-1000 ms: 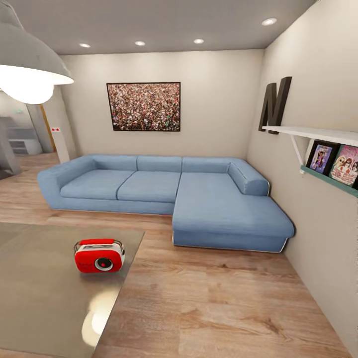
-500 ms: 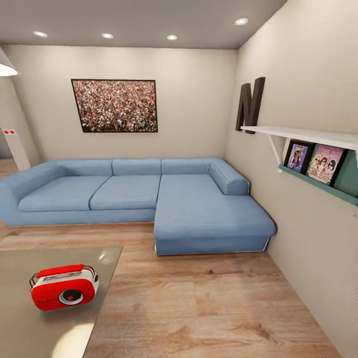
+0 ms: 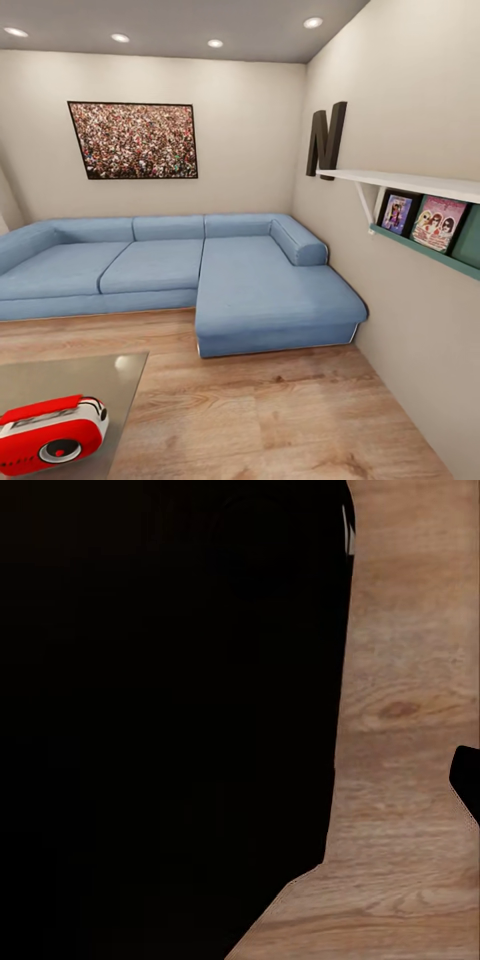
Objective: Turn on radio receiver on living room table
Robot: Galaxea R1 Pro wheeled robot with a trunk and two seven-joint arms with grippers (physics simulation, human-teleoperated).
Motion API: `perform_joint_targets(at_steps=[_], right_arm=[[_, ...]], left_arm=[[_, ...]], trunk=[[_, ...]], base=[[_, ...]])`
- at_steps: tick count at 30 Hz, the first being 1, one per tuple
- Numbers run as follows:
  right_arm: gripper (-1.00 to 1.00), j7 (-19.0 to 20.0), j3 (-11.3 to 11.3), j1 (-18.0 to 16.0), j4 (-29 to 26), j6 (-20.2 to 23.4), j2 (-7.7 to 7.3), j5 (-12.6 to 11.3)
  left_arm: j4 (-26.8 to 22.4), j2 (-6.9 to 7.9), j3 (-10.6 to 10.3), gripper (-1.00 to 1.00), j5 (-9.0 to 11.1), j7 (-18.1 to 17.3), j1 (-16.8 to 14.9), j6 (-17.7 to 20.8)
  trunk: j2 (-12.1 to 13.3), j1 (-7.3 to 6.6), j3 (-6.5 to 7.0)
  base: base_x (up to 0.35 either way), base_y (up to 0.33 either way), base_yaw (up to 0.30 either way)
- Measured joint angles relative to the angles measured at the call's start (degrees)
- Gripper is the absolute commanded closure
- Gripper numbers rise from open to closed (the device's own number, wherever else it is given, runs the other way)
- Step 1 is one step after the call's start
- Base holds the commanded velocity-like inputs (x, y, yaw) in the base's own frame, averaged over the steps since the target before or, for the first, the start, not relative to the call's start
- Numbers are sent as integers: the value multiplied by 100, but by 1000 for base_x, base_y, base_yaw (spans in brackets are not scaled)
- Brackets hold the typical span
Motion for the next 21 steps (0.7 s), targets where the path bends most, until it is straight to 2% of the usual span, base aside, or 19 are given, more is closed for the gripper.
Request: perform_joint_targets(at_steps=[21], right_arm=[[-100,0,4,-1,0,7,2,13]], left_arm=[[-9,-9,0,-100,0,9,0,5]], trunk=[[0,0,0]], base=[[323,13,0]])
